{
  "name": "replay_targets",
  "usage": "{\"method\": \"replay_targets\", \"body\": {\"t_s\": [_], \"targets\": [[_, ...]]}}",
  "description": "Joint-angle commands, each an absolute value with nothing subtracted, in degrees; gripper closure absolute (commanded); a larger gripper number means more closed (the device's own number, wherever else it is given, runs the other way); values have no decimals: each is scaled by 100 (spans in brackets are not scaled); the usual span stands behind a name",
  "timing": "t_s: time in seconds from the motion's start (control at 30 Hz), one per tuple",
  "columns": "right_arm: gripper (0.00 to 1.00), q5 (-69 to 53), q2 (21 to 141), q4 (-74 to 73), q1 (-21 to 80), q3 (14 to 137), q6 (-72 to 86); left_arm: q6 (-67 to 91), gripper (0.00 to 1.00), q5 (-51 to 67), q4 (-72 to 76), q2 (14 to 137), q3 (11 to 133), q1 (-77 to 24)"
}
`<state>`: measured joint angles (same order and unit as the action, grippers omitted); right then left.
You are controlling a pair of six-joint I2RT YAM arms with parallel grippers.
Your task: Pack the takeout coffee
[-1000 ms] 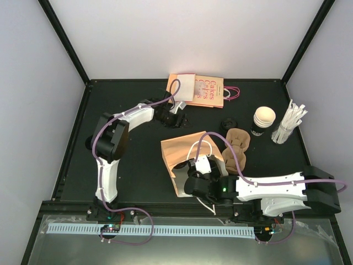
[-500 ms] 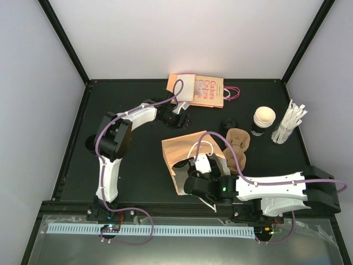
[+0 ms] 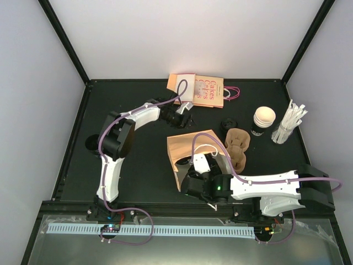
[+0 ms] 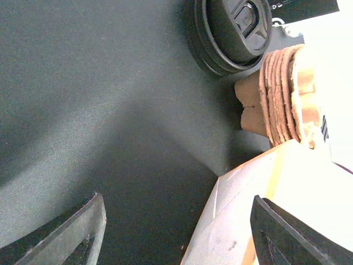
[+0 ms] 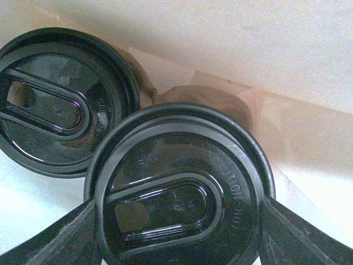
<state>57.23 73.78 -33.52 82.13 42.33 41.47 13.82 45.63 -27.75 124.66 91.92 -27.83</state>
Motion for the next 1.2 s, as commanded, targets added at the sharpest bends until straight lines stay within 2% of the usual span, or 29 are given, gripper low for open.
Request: {"method": "replay_targets", "body": {"t_s": [0.0, 0.3, 0.63, 0.97, 1.17], "targets": [[58, 6001, 7422, -3412, 8173, 4342, 4181, 1194, 26, 4767, -2834, 12557, 9502, -2842], [58, 4972, 7071, -2624, 8174, 4135, 3532, 1151, 28, 4777, -2951, 12392, 9461, -2856], [58, 4555, 7131, -2604, 8218, 4379, 3242, 1194, 29, 4670, -2935, 11858, 8798, -2697], [58, 5741, 7745, -4651, 8218, 4954, 4702, 1334, 31, 4607, -2710, 11804, 8490, -2698], [58, 5899, 7754, -4758, 8223, 5041, 4765, 1301, 31, 4563, -2759, 11814, 8536, -2723]]}}
